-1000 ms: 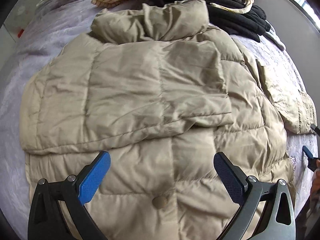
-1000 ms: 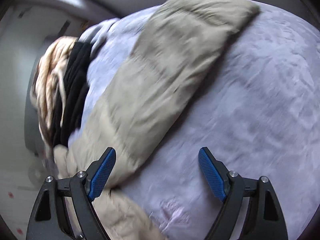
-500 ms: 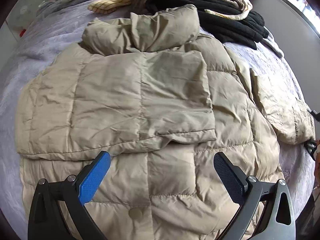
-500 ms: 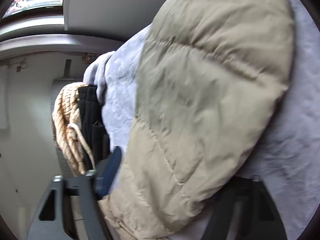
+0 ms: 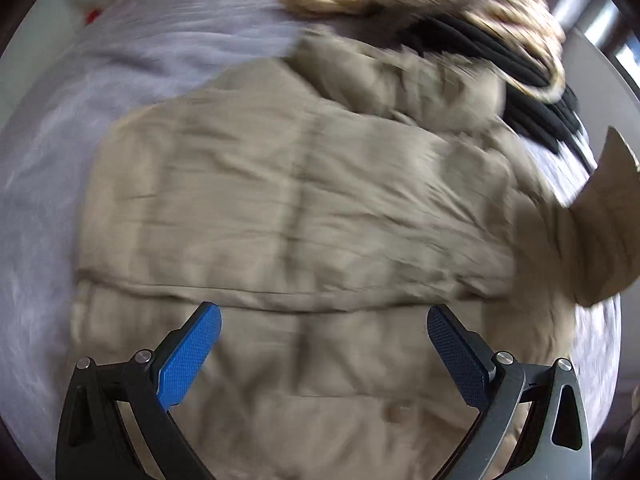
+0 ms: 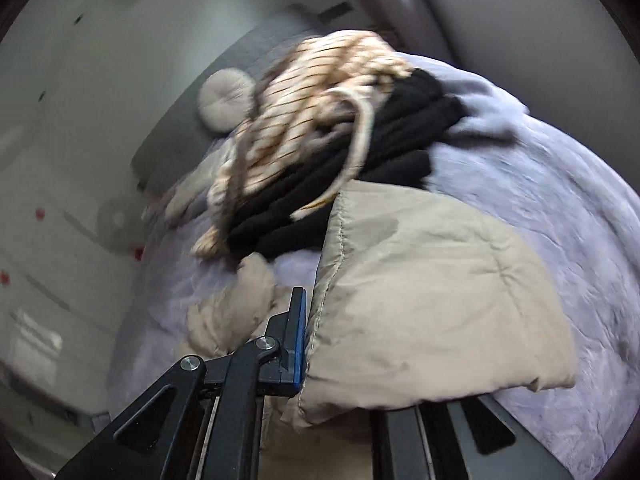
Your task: Fold large clothes
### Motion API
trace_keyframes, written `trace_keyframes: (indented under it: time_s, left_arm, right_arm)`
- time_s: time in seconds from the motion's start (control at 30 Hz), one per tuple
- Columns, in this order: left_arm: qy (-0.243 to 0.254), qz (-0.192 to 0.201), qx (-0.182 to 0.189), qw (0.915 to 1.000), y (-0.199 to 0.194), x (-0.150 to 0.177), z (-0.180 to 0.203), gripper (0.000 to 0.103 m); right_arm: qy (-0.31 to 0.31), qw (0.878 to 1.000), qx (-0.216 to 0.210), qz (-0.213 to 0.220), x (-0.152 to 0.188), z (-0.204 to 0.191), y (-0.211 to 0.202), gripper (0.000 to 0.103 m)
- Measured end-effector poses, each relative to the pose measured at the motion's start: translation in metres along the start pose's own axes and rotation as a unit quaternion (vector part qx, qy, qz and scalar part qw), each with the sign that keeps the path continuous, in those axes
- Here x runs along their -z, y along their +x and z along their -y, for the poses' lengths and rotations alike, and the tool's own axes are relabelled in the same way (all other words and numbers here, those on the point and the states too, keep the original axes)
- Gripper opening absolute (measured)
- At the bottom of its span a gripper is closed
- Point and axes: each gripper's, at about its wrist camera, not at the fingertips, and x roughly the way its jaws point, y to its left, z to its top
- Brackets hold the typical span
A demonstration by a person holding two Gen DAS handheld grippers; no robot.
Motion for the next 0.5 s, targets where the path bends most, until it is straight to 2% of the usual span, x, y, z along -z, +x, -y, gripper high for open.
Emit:
trace_keyframes:
  time_s: [0.1,0.17,0.23,0.33,0.4,0.43,0.5]
  left_arm:
    - [-0.027,0.021,-0.016,0.9993,-0.008,-0.003,-0.029,0.103]
    - [-0.040,0.035,-0.029,0.9981,-0.012,-0.005,-0.046,0.103]
    - [-0.047,0.043,-0.038,0.9973,-0.013,-0.007,-0.064,0.103]
    - [-0.054,0.048,-0.050,0.9962,-0.010,-0.009,-0.078,0.103]
    - [-0.060,0.045,-0.049,0.9960,-0.006,-0.010,-0.085,0.103]
    - [-0.062,0.043,-0.047,0.9960,-0.003,-0.011,-0.086,0.103]
    - [-0.061,0.042,-0.044,0.9963,0.000,-0.012,-0.084,0.103]
  right_arm:
    - [-0.125,0.992,0.013,-0.031,0.028,-0.076,0.033,0.011]
    - [-0.197,0.977,0.031,-0.069,0.061,-0.116,0.066,0.011]
    - [-0.238,0.964,0.045,-0.110,0.099,-0.133,0.092,0.011]
    - [-0.267,0.945,0.081,-0.172,0.142,-0.135,0.132,0.012]
    - [-0.269,0.939,0.101,-0.190,0.152,-0.127,0.144,0.016]
    - [-0.262,0.941,0.100,-0.191,0.154,-0.122,0.144,0.020]
    - [-0.244,0.946,0.084,-0.197,0.151,-0.116,0.140,0.039]
